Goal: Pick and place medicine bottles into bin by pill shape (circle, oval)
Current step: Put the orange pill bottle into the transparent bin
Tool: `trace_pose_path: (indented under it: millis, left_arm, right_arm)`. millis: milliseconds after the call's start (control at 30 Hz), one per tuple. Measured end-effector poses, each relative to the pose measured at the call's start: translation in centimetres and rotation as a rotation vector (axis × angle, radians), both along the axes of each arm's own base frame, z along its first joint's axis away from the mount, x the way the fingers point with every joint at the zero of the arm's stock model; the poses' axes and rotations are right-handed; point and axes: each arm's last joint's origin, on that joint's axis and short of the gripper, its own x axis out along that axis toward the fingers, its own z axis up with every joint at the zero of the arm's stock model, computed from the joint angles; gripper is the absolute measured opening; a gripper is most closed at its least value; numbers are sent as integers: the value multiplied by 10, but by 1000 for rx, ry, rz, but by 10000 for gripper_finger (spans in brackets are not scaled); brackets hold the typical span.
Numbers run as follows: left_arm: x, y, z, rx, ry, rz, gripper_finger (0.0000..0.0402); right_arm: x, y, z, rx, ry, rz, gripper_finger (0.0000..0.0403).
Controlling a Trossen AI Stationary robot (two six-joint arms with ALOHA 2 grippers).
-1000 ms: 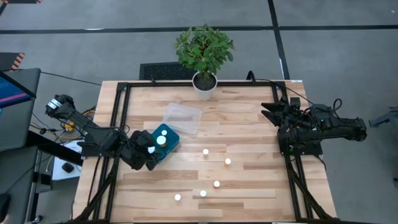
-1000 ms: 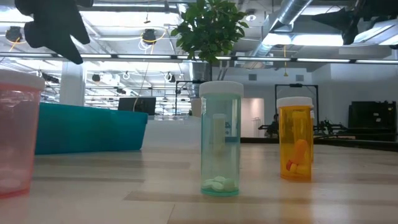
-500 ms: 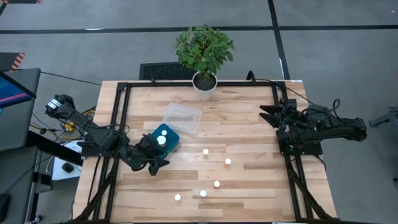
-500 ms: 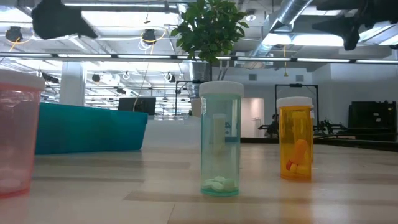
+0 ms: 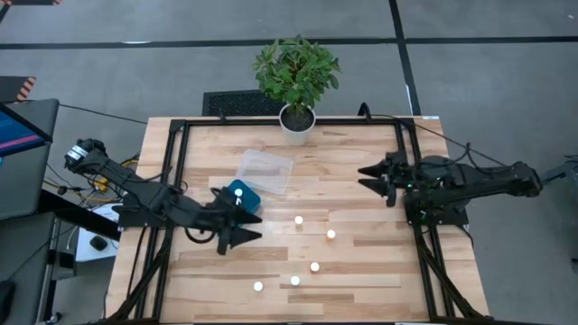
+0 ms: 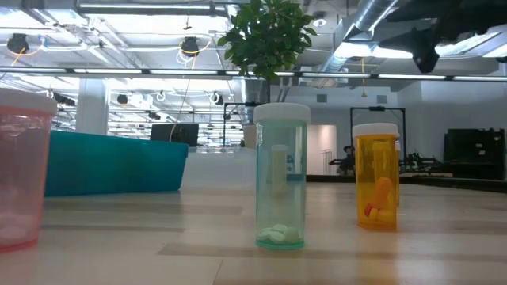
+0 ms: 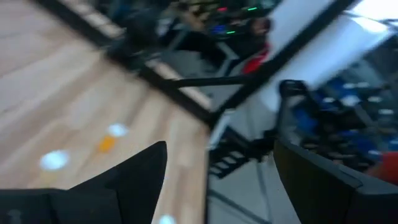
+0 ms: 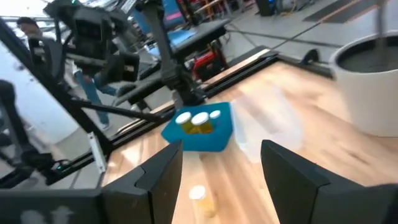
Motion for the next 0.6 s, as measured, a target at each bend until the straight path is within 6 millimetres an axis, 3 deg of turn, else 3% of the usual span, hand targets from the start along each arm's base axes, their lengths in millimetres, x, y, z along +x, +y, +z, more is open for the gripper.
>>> trace_pose_path:
  millis: [167, 367, 600]
  left_arm:
    - [-4, -10, 5, 11, -41, -96, 288]
    - [-12, -19, 2, 67, 61, -155, 288]
    - [-15, -24, 35, 166, 63, -189, 288]
  right_arm:
    - [21, 12, -10, 23, 70, 78, 225]
    - [35, 33, -16, 100, 93, 180, 225]
    - [40, 50, -8, 131, -16, 266, 225]
